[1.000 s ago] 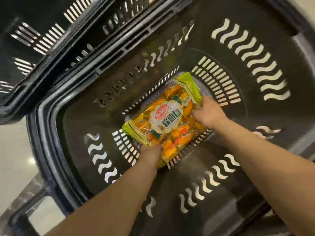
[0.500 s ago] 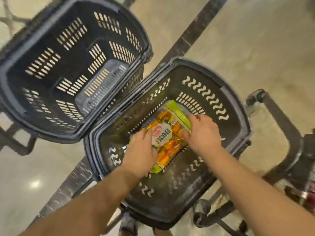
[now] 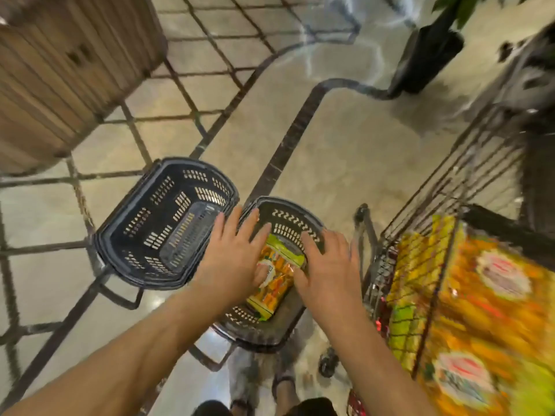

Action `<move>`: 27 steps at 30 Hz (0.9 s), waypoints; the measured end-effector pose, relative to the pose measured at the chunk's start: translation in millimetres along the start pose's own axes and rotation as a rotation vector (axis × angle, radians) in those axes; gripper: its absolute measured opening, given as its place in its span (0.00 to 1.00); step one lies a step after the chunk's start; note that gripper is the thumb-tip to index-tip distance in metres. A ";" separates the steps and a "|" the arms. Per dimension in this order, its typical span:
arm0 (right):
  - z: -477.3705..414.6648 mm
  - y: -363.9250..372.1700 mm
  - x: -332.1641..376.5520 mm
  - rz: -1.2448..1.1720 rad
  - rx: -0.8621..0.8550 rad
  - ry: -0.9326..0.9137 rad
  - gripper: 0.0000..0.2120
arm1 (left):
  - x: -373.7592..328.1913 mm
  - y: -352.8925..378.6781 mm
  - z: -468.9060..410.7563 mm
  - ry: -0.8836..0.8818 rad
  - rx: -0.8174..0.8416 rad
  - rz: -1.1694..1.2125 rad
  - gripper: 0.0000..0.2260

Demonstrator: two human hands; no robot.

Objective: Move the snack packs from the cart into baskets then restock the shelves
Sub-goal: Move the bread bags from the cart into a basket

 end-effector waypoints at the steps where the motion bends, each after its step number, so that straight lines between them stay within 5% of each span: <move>1: 14.1 -16.2 -5.9 0.002 -0.007 0.024 0.34 | -9.7 -15.9 8.3 0.010 -0.005 -0.016 0.36; 11: 145.0 -106.8 -98.6 -0.040 -0.226 0.349 0.31 | -168.7 -91.7 61.6 0.392 -0.118 0.036 0.33; 19: 271.5 -92.0 -203.1 -0.067 -0.164 0.566 0.32 | -289.8 -71.3 99.9 0.618 -0.079 -0.024 0.35; 27: 343.6 -51.5 -319.9 -0.118 -0.120 0.583 0.32 | -399.6 -21.3 108.0 0.541 0.047 -0.099 0.34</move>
Point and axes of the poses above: each hand's wrist, its own z-axis away from the middle knuckle, its own y-axis out of the palm, x = y × z, the point moved 8 cm from there along -z, towards the middle knuckle, and after that the axes turned 2 degrees about z, right-handed, at the moved point
